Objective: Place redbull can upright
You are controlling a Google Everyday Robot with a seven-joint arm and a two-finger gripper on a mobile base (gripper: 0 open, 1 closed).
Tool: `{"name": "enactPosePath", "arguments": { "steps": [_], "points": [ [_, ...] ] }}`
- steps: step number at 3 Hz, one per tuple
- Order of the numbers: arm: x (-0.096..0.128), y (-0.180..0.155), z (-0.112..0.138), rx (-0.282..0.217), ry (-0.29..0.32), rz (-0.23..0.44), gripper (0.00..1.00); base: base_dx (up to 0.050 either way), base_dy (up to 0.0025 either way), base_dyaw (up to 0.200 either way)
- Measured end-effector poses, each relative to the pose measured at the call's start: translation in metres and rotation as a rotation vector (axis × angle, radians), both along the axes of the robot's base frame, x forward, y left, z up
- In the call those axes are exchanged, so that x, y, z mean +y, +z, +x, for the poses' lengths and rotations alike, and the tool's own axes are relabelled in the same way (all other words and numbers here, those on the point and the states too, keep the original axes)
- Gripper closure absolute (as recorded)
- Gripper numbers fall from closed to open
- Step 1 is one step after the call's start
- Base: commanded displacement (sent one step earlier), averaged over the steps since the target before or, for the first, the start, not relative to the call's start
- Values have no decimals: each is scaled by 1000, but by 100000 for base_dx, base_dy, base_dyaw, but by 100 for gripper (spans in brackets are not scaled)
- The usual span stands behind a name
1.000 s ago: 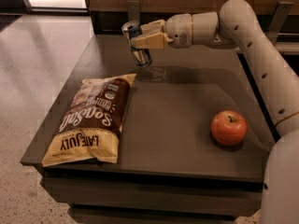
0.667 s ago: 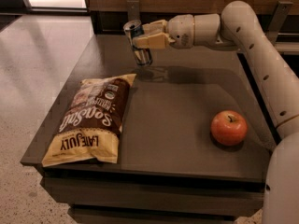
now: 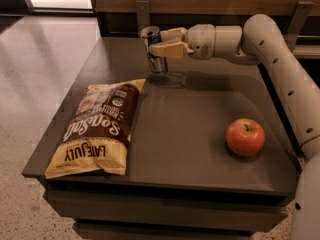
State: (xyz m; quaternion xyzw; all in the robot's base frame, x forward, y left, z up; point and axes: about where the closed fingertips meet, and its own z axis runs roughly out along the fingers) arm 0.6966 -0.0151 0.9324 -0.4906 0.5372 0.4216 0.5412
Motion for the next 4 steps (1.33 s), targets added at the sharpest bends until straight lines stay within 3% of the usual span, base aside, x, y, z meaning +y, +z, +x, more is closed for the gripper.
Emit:
{"name": "enactPosePath", "arguments": {
  "steps": [4],
  "points": [
    [-5, -9, -1, -43, 2, 54, 100, 0, 0, 0]
  ]
}}
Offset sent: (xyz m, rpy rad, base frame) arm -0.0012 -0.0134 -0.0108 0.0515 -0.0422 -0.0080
